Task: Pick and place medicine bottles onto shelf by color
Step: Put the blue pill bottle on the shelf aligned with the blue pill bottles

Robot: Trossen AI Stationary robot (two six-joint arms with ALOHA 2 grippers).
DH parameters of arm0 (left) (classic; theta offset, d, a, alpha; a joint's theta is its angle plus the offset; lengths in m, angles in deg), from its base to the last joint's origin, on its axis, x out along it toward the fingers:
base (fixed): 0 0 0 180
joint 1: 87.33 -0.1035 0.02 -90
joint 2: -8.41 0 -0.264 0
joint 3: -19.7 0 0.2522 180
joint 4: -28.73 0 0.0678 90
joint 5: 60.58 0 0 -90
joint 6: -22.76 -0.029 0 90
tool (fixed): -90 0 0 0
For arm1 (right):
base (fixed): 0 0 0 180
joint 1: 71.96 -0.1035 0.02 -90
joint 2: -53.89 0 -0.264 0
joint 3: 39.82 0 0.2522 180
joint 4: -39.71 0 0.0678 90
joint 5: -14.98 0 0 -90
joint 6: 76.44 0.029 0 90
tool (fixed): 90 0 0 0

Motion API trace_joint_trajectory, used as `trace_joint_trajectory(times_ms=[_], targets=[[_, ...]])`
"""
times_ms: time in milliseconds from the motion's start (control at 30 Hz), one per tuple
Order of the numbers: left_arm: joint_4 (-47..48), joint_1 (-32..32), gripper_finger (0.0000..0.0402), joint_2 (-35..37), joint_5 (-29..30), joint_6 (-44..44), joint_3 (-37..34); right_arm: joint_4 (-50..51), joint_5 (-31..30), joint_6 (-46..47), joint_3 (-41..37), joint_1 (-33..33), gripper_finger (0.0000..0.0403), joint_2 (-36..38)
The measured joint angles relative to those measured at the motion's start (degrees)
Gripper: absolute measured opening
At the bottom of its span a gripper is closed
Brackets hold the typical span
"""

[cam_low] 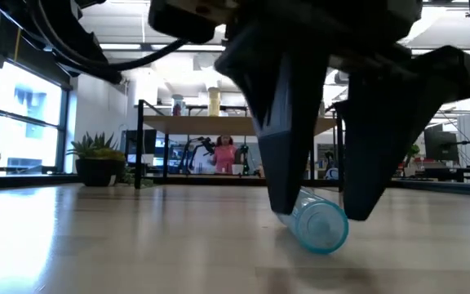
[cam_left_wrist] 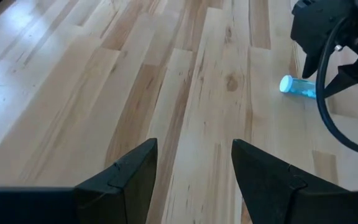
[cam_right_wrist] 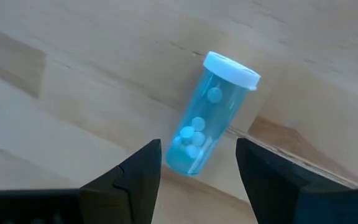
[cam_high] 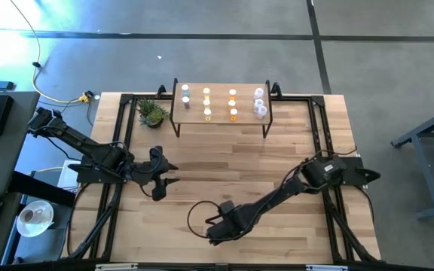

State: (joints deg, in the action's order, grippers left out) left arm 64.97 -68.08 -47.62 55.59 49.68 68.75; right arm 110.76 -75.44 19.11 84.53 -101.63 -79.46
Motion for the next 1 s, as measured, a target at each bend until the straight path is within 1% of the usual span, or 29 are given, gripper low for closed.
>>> trace_joint_trajectory(times_ms=[133, 200, 433, 600, 733, 833, 1000], targets=[[0.00, 0.00, 0.0198, 0.00, 0.00, 0.00, 0.00, -0.20, 0.29, 0.02, 0.00, -0.02, 0.0198, -0.81], [0.00, 0.00, 0.0197, 0.00, 0.00, -0.01, 0.00, -0.29, 0.34, 0.03, 0.00, -0.02, 0.0191, -0.81], [-0.02, 0.00, 0.0198, 0.00, 0.00, -0.02, 0.00, -0.41, -0.53, 0.00, 0.05, 0.00, 0.0138, -1.55], [-0.02, 0.00, 0.0198, 0.00, -0.02, 0.11, 0.00, -0.52, -0.58, -1.47, 0.15, -0.02, 0.0113, -2.06], [-0.02, 0.00, 0.0198, 0.00, -0.22, 0.11, 0.00, -0.54, -2.78, -2.52, 0.13, -0.29, 0.0090, -1.89], [-0.02, 0.00, 0.0198, 0.00, -1.87, 0.09, 0.00, -0.29, -3.22, -4.56, 0.45, -0.65, 0.0079, -1.87], [-0.02, 0.00, 0.0198, 0.00, -9.23, -0.46, 0.00, -0.29, -7.61, -7.92, 2.09, -1.20, 0.0079, -2.11]])
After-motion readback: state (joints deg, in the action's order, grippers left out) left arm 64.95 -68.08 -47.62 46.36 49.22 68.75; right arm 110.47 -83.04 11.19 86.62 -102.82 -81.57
